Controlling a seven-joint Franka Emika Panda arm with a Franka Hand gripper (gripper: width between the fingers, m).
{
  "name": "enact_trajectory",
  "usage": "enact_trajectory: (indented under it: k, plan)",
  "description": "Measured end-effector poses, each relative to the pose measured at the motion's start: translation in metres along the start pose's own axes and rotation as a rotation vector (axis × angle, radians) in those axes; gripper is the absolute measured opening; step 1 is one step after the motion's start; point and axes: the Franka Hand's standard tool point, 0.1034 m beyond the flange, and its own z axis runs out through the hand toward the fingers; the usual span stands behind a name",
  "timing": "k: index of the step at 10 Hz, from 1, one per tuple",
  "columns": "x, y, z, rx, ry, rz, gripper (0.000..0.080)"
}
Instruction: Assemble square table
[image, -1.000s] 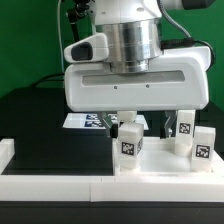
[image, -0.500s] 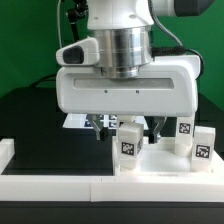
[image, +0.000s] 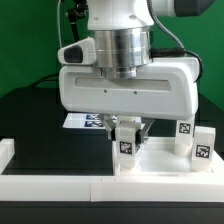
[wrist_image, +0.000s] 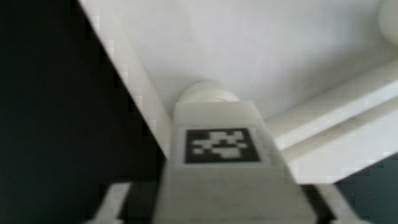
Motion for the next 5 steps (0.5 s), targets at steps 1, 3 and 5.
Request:
enact_trajectory:
  k: [1,3,5]
  plan:
    - [-0.0001,0.0000,0.0001,0.000,0.000,0.077,0.0286]
    - [-0.0001,0.0000,0.0002,0.000,0.000,0.174,0.0287]
    - [0.0009,-0.0001,0.0013,0.021,0.019,0.441,0.0287]
